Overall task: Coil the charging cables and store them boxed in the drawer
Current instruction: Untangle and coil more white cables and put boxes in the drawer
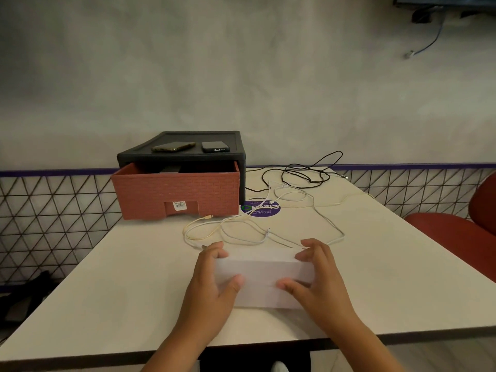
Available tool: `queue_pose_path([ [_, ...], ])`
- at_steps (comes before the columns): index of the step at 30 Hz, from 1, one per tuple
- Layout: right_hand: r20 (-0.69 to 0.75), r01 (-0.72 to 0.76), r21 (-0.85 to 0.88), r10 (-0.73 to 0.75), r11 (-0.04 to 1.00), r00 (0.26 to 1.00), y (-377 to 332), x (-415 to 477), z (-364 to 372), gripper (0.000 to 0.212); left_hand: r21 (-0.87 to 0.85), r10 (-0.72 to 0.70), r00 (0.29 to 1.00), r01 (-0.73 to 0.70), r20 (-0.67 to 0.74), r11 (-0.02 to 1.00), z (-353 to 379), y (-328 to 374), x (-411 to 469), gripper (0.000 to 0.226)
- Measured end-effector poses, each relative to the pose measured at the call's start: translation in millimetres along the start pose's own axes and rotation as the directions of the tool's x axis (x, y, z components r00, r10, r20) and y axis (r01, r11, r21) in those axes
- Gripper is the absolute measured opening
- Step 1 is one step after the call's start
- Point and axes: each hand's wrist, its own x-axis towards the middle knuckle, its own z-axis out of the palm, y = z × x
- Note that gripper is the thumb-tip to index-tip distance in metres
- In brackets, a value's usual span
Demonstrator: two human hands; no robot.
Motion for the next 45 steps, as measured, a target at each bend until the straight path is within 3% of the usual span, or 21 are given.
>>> queue_pose_path([
  [6,-0.134,0.118,-0.282,-0.161,0.952,0.978,8.6,-16.8,-8.2,0.061,-0.120,-0.098,0.994,0.104,0.055,0.987,23.9,20.2,17.7,0.036],
  [8,-0.109,0.196,-0.402,-0.259,0.895,0.960,8.3,-21.4,-11.2,0.065,-0.160,-0.176,0.981,0.188,0.085,0.969,30.5,28.2,22.0,0.041],
  [11,-0.011,0.241,-0.445,-0.275,0.862,0.961,7.2,-25.9,-18.3,0.072,-0.170,-0.266,0.954,0.287,0.135,0.943,42.4,33.0,24.0,0.055],
  [16,0.241,0.115,-0.257,-0.052,0.960,0.969,-2.7,-22.0,-36.9,0.065,-0.141,-0.306,0.934,0.334,0.185,0.932,55.9,35.7,26.8,0.069],
  [21,0.398,0.083,-0.277,0.035,0.957,0.917,-3.4,-10.7,-44.2,0.074,-0.092,-0.343,0.906,0.374,0.248,0.923,61.0,36.2,32.3,0.071],
  [24,0.475,0.068,-0.307,0.091,0.949,0.875,1.9,-9.0,-42.3,0.090,-0.063,-0.347,0.890,0.381,0.296,0.922,64.1,37.6,27.1,0.057],
  [29,0.469,0.031,-0.395,0.173,0.918,0.866,7.6,-4.3,-37.2,0.089,-0.029,-0.291,0.900,0.317,0.325,0.948,65.9,37.0,16.8,0.032],
  [45,0.483,-0.012,-0.429,0.241,0.903,0.842,17.6,26.2,-24.1,0.090,-0.075,-0.289,0.875,0.343,0.389,0.936,65.6,40.3,25.3,0.030],
])
